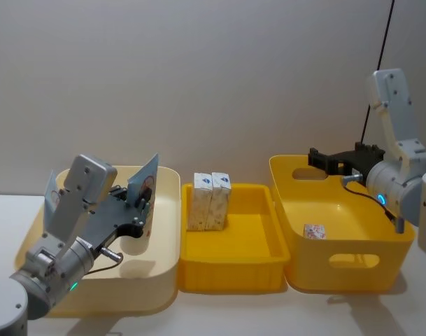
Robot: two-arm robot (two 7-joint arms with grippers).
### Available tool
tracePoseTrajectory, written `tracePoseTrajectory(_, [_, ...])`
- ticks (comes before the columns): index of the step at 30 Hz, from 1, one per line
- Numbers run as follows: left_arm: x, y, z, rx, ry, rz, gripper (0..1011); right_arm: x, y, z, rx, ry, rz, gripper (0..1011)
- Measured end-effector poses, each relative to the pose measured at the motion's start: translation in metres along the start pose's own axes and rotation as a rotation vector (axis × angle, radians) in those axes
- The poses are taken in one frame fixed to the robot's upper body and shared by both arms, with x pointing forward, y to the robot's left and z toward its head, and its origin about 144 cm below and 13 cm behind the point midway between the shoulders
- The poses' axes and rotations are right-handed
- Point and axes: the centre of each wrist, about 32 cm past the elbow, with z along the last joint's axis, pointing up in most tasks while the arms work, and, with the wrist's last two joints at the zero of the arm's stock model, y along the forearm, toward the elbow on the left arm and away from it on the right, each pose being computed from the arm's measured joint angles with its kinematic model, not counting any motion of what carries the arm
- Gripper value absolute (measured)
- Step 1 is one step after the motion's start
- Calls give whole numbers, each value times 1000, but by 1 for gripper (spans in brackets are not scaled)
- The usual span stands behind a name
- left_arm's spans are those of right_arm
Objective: Bimanual collaborative sorting of washing and personal care products
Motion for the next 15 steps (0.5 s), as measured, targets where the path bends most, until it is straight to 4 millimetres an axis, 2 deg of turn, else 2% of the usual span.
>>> tracePoseTrajectory(15, [1,-2,5,-22,-4,8,217,0,0,0,0,0,0,1001])
